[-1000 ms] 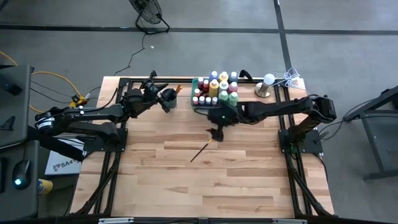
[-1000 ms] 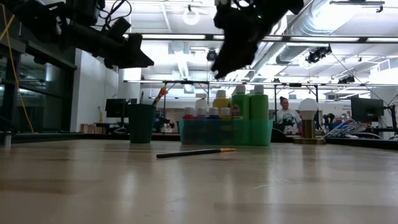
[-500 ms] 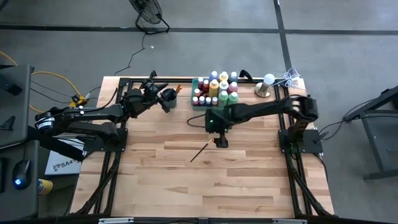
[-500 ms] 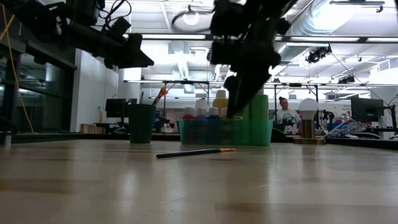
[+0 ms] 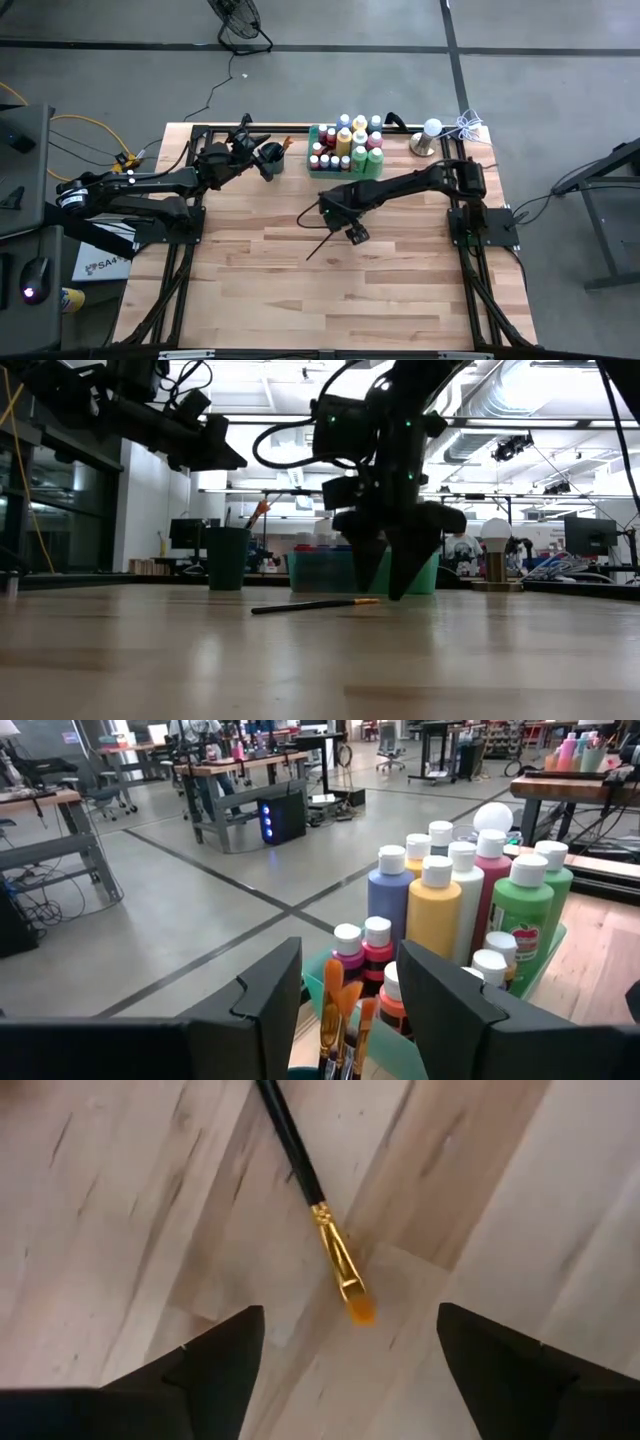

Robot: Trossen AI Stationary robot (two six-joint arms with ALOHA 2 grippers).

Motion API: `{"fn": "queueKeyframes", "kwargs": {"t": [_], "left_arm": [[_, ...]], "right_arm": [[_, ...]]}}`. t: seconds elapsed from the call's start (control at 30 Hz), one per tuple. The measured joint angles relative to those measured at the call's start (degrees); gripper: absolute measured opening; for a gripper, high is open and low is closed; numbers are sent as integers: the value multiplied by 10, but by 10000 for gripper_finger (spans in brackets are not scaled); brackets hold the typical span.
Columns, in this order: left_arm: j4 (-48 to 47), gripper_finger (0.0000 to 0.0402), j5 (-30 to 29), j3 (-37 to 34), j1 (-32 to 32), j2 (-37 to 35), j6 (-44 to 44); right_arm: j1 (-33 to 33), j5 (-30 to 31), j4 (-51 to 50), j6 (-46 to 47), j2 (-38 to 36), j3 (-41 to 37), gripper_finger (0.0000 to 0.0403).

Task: Pick & Place Paint Supplies
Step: Put the gold black paint brush into the blue cup

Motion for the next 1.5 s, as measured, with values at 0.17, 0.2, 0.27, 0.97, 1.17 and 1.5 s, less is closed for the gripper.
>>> {"fn": "queueKeyframes", "kwargs": {"t": [0.17, 0.2, 0.27, 0.97, 1.17, 1.5], "left_arm": [[-1, 163, 0, 0, 0, 0, 0], [-1, 163, 0, 0, 0, 0, 0], [-2, 163, 0, 0, 0, 0, 0], [-11, 163, 0, 0, 0, 0, 11], [-13, 163, 0, 0, 0, 0, 10], [-17, 163, 0, 0, 0, 0, 10]], "right_arm": [[-1, -5, 7, -26, 7, 0, 268], [-2, -12, 10, -33, 7, 0, 263], [-2, -19, 18, -39, 7, 0, 251], [4, -27, 1, -33, 42, 3, 48], [18, 0, 1, -33, 42, 2, 8], [58, 180, 12, -65, 22, -3, 2]]}}
